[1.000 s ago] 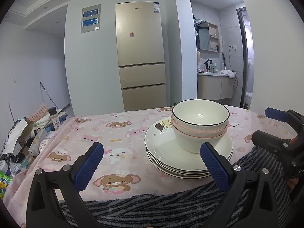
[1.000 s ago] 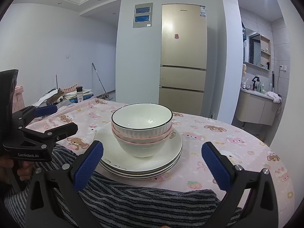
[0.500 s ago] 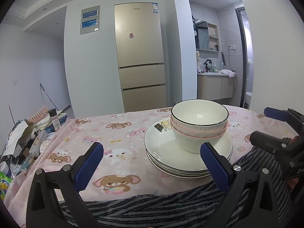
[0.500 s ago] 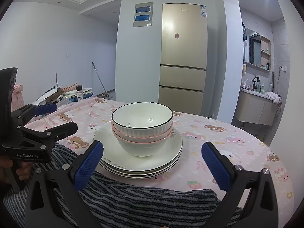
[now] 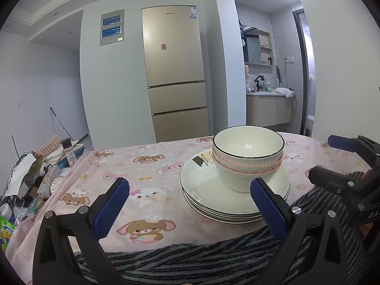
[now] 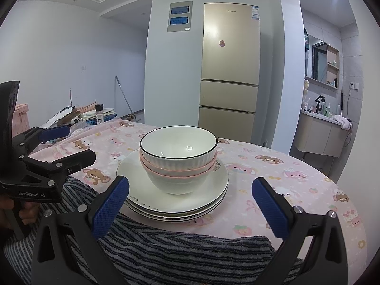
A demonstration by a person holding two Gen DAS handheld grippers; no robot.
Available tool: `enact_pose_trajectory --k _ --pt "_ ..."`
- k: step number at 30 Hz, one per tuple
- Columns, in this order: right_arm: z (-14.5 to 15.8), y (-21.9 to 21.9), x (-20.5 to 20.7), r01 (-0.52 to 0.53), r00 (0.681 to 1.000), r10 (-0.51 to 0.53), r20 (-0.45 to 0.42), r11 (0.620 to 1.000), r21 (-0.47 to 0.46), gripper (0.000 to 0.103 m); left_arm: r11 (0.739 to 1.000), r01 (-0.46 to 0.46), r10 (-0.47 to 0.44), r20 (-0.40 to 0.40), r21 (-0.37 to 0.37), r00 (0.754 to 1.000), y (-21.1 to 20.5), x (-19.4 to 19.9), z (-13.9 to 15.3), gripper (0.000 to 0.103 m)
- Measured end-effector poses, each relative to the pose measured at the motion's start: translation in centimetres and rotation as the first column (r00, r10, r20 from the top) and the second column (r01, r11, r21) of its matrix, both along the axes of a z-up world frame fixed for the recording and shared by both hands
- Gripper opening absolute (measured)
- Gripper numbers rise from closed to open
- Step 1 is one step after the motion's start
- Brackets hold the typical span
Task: Organize plates and bowls
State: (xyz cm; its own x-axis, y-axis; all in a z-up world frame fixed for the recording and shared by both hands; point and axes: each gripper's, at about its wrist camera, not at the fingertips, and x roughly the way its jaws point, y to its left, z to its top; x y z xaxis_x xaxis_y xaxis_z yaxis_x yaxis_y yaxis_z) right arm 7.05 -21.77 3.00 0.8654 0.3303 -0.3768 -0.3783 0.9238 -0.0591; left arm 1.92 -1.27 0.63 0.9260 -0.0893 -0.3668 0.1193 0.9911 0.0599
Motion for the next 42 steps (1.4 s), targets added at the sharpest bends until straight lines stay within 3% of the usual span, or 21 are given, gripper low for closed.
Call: enact_pose_trajectory --k 42 --pt "-0.46 -0.06 0.13 -0.005 1.000 0.004 -0.008 1.000 -0.015 0.103 1.000 0.002 -0.002 -0.002 0.000 1.000 -0.02 0.04 -0.26 0.103"
